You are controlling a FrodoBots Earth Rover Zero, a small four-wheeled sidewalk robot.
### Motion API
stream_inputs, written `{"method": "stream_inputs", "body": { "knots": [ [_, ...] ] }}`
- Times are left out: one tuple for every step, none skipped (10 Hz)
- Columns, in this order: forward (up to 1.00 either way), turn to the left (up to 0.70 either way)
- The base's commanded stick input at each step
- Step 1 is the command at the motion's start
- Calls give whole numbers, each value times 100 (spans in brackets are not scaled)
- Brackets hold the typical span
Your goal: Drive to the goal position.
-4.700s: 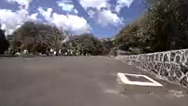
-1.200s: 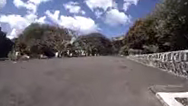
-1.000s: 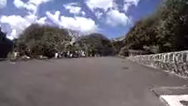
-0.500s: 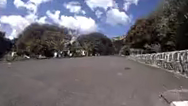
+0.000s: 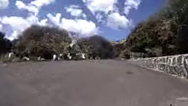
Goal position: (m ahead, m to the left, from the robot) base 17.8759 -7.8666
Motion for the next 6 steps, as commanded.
{"method": "stream_inputs", "body": {
  "knots": [
    [50,0],
    [50,0],
    [50,0],
    [50,0],
    [50,0],
    [50,-50]
  ]
}}
